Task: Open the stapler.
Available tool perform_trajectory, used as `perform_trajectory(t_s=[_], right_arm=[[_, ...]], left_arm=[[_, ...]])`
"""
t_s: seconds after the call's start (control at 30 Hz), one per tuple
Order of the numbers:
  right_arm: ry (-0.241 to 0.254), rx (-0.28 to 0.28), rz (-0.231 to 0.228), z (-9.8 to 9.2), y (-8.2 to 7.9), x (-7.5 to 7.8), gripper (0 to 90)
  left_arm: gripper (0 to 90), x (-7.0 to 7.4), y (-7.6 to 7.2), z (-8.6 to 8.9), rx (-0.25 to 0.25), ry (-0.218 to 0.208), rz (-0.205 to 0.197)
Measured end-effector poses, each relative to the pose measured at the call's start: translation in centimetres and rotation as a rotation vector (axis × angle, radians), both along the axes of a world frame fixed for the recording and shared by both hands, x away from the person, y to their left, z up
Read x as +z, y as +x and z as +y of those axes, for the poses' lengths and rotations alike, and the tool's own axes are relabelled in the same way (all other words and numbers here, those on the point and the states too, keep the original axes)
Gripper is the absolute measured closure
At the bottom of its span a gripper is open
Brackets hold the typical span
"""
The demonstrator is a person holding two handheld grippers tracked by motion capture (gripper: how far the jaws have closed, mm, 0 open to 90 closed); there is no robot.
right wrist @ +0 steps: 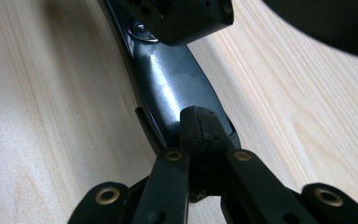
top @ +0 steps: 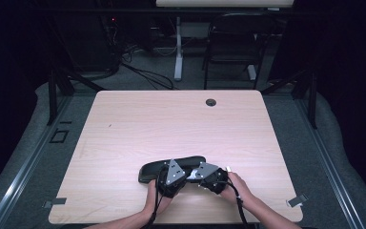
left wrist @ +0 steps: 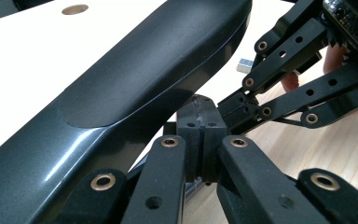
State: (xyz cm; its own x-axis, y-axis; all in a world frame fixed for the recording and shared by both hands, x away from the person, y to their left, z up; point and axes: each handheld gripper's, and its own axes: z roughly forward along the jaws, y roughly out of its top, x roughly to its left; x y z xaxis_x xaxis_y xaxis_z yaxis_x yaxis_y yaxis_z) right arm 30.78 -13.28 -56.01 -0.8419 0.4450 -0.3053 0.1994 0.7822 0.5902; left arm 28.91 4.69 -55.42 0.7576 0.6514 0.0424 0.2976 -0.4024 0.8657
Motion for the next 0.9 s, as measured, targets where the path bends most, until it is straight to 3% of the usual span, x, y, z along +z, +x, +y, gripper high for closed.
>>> perform_trajectory(t_s=[0.2, 0.23, 0.33, 0.83, 0.9], right_arm=[[0.001, 0.000, 0.000, 0.0, 0.0, 0.0, 90.0], [0.023, -0.010, -0.006, 0.1, -0.1, -0.2, 90.0], [0.001, -0.002, -0.003, 0.0, 0.0, 0.0, 90.0], [0.000, -0.007, -0.005, 0.0, 0.0, 0.0, 90.0], [0.002, -0.006, -0.006, 0.0, 0.0, 0.0, 90.0]], left_arm=[[90.0, 0.2, 0.0, 0.0, -0.008, 0.000, -0.007], [90.0, 0.3, 0.0, 0.0, -0.006, -0.005, -0.009], [90.0, 0.5, -0.1, 0.0, -0.005, -0.007, -0.013], [90.0, 1.6, 0.0, 0.3, 0.000, -0.044, -0.044], [90.0, 1.7, 0.0, 0.3, 0.006, -0.055, -0.033]])
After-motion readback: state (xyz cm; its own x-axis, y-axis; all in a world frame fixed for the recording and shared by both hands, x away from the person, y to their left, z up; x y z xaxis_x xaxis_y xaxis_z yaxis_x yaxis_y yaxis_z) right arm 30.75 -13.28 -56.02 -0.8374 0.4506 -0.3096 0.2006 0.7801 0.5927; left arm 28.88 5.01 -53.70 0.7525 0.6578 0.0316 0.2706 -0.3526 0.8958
